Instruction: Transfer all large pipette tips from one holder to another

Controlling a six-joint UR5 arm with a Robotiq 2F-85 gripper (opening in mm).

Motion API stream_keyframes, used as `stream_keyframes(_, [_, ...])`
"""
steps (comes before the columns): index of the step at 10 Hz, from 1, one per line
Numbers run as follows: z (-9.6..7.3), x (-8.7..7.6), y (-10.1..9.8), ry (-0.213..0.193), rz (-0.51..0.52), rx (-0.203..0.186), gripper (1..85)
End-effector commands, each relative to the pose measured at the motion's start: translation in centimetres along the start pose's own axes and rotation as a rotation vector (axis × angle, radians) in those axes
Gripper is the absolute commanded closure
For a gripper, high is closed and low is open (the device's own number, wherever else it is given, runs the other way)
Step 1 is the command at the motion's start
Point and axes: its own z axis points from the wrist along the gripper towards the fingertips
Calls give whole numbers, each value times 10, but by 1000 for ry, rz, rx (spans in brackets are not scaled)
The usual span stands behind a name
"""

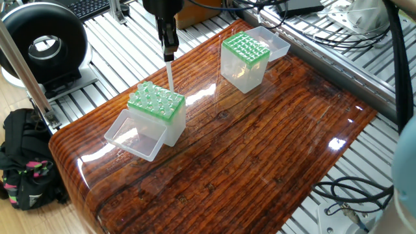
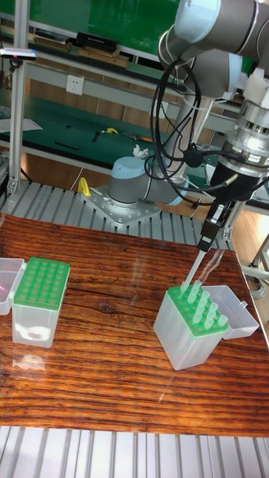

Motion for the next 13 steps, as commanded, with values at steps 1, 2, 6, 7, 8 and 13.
stream_keyframes(1, [-13, -2, 3, -7, -3, -18, 847])
stream_keyframes(2, [-17, -1, 2, -3, -8, -16, 847])
stream_keyframes(6, [-38, 7, -4, 8, -23, -4, 847])
stream_keyframes(7, [-45, 11, -9, 8, -31, 7, 847])
stream_keyframes(8, [-53, 15, -16, 4, -40, 23, 847])
stream_keyframes(13, [-70, 52, -58, -40, 16, 141, 847])
